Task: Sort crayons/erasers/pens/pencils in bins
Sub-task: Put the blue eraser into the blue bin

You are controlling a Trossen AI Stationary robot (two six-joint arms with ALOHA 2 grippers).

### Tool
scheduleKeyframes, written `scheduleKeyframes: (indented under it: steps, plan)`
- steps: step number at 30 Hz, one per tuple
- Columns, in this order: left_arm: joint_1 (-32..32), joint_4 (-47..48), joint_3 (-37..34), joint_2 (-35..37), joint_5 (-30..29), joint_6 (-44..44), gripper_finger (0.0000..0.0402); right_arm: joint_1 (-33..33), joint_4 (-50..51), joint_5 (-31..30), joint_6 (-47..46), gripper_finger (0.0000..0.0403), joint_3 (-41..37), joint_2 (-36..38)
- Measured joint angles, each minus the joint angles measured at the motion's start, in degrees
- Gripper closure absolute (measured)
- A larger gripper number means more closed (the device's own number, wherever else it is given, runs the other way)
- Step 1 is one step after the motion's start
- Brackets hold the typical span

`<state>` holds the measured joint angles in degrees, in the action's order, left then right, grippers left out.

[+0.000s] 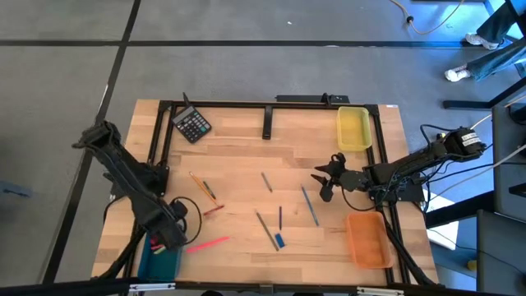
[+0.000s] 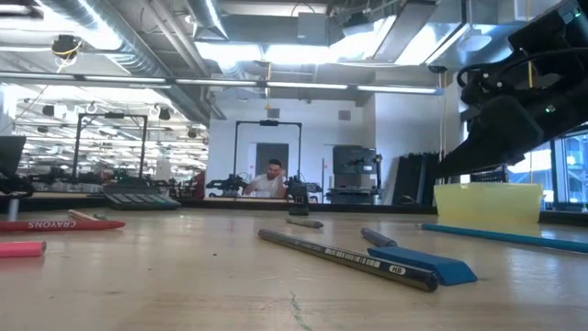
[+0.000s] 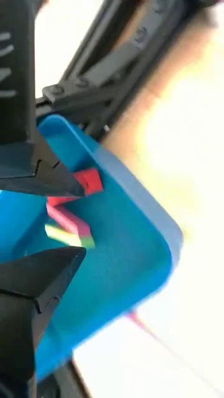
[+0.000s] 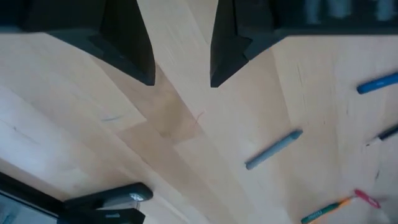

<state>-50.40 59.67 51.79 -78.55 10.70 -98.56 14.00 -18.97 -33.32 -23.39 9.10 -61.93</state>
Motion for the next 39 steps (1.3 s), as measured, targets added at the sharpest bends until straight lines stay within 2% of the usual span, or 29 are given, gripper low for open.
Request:
scheduleKeyframes:
  steps: [5,8,12,15,17,21,25,32,39]
  plan:
    - [-0.02,1.21,3.60,3.77,-9.46,-2.34,0.0271,-0.01,-0.67,0.00,0.10,0.0246,0.00,0.00]
    - [0.10,-0.25,6.95,4.26,-20.09,-1.53,0.0271,-0.02,-0.67,0.00,-0.14,0.0246,0.00,0.00]
    - [0.39,-9.28,8.83,4.25,-35.01,8.35,0.0271,-0.02,-0.65,-0.01,-0.34,0.0246,0.00,0.00]
    - [2.27,-15.32,8.86,3.65,-39.21,15.90,0.0271,-0.02,-0.65,-0.02,-0.33,0.0246,0.00,0.00]
    - [4.49,-16.66,8.86,2.65,-38.43,19.14,0.0271,-0.02,-0.73,-0.02,-0.29,0.0246,0.00,0.00]
    - [10.63,-19.58,8.81,-0.73,-33.14,26.84,0.0271,-0.02,-1.01,-0.04,-0.67,0.0246,0.00,0.00]
    - [17.65,-28.59,8.81,-5.59,-28.08,41.80,0.0271,-0.02,-1.00,-0.04,-0.44,0.0246,0.00,0.00]
    - [28.70,-49.00,8.81,-16.89,-14.52,70.48,0.0271,-0.02,-1.03,-1.05,-0.29,0.0246,0.00,0.00]
    - [35.34,-62.73,8.81,-26.31,-10.07,93.08,0.0271,0.00,-1.05,-1.12,-0.29,0.0246,0.00,0.00]
